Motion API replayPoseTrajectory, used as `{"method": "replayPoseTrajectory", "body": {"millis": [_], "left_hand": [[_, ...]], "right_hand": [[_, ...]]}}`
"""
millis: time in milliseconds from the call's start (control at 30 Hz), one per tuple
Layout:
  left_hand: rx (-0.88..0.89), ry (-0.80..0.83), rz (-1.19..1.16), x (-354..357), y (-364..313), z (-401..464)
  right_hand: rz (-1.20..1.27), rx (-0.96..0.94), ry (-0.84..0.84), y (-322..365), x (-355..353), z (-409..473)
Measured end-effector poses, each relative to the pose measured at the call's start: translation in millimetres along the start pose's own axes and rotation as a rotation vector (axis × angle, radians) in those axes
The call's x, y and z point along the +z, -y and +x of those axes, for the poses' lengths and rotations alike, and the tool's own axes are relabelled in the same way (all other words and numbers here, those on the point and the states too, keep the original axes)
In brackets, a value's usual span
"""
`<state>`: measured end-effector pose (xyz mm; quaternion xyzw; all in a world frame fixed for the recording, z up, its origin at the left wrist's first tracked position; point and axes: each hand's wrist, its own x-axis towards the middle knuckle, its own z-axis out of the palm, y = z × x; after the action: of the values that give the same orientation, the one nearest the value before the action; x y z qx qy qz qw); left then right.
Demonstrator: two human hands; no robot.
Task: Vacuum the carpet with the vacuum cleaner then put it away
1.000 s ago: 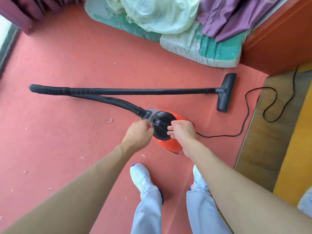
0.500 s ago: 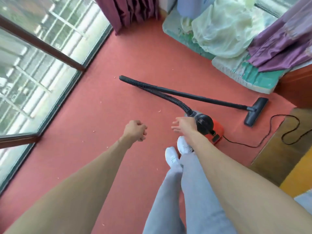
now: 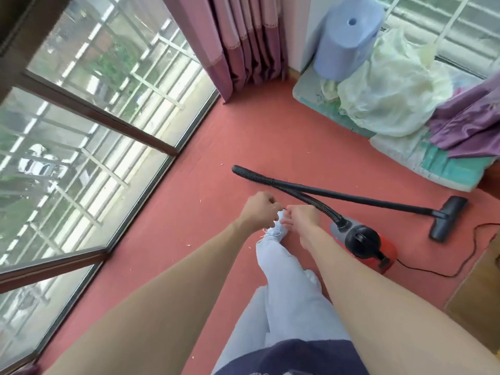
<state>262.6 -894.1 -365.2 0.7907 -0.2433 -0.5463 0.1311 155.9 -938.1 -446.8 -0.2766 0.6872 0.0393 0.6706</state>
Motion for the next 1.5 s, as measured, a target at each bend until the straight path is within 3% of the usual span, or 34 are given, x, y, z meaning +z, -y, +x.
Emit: {"method": "replayPoseTrajectory", "body": {"millis": [100, 367, 500, 767, 933, 1200, 1400, 1500], "left_hand": [[-0.019, 0.067, 0.102, -33, 6, 29], [-0.05, 0.023, 0.155, -112, 29, 126], [-0.032, 0.126, 0.27, -112, 51, 195], [0.169, 0.328, 0.75, -91, 101, 355], [0.288, 0.382, 0.943, -76, 138, 420], [0.25, 0.49, 1.018, -84, 162, 415], [0.29, 0.252, 0.72, -116, 88, 338], [0.317, 0.259, 0.674, -135, 41, 281]], "right_hand": [[0.053, 0.055, -0.011, 16, 27, 11], [0.185, 0.082, -0.036, 77, 97, 55], [0.28, 0.13, -0.09, 89, 124, 113], [0.366, 0.35, -0.2, 57, 163, 273], [0.709, 0.383, -0.242, 17, 167, 343], [1.286, 0.195, -0.27, 33, 168, 346], [1.56, 0.096, -0.422, 92, 128, 245], [1.596, 0.077, -0.464, 99, 112, 172]]}}
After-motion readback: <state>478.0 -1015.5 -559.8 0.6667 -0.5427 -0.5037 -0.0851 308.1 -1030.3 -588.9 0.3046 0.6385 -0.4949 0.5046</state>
